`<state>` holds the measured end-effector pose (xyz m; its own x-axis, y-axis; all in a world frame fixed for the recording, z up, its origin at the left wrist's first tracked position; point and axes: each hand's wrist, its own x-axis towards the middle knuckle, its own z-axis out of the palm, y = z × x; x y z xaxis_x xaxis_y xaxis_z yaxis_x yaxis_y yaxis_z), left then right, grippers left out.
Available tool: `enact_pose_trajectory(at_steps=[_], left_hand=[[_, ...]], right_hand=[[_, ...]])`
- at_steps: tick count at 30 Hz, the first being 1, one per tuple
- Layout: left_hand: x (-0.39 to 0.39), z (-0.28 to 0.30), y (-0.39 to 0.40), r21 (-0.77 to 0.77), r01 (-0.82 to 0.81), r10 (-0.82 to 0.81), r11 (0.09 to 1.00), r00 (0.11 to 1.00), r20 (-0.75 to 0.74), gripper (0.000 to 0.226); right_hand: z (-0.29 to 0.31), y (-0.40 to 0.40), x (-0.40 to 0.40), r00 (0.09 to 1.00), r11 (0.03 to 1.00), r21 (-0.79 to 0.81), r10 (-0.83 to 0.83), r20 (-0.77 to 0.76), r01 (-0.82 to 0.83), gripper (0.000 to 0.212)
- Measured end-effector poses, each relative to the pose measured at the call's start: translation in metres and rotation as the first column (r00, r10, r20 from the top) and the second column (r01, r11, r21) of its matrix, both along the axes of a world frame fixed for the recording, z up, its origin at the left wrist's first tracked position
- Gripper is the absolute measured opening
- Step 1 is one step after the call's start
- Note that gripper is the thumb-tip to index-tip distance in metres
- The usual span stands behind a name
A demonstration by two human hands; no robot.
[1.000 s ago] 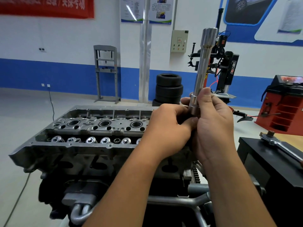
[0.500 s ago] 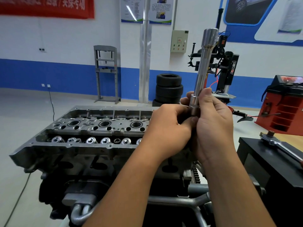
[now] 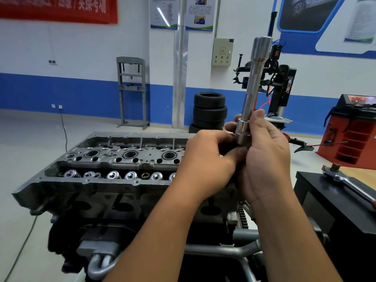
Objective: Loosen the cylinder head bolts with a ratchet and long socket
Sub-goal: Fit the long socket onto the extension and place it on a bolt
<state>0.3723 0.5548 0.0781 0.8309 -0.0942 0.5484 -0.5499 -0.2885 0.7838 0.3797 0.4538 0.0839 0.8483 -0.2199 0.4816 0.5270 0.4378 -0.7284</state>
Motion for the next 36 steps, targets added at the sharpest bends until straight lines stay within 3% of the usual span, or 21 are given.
enact_pose_trajectory(at_steps=[4,7,11,17,23,30,36], left_hand=[[0.0001,-0.0015,0.0003,0.002,-0.046,0.046,0.999,0.999,0.011,0.010],[-0.0004,0.0004,0.0002,-0.007,-0.031,0.031,0.999,1.000,0.001,0.008],[-0.0019,0.0019,-0.0009,0.002,0.020,-0.020,1.000,0.999,-0.030,0.012],[-0.0003,-0.0006,-0.0008,-0.009,-0.059,0.059,0.998,0.998,0.004,0.006],[-0.0007,0.0019,0.0000,-0.008,0.034,-0.034,0.999,0.999,-0.034,0.012],[0.0008,-0.0007,-0.0005,-0.012,-0.045,0.045,0.999,0.999,0.010,0.009],[-0.0002,0.0014,-0.0005,0.015,0.015,-0.014,1.000,0.999,-0.032,0.012]], right_hand=[[-0.0004,-0.0024,-0.0006,1.000,1.000,-0.017,-0.010,0.030,0.010,0.043],[-0.0026,-0.0023,0.0019,0.999,0.998,-0.050,-0.031,0.034,0.033,0.031],[-0.0026,-0.0007,0.0031,1.000,0.998,-0.058,-0.029,0.007,0.029,0.038],[-0.0004,-0.0006,0.0007,1.000,1.000,-0.020,-0.015,0.026,0.016,0.036],[-0.0007,0.0007,0.0008,1.000,0.999,-0.031,-0.010,-0.009,0.009,0.038],[-0.0006,0.0001,0.0001,0.999,0.999,-0.041,-0.022,0.035,0.023,0.034],[-0.0007,-0.0002,0.0010,1.000,1.000,-0.023,-0.006,0.000,0.006,0.035]])
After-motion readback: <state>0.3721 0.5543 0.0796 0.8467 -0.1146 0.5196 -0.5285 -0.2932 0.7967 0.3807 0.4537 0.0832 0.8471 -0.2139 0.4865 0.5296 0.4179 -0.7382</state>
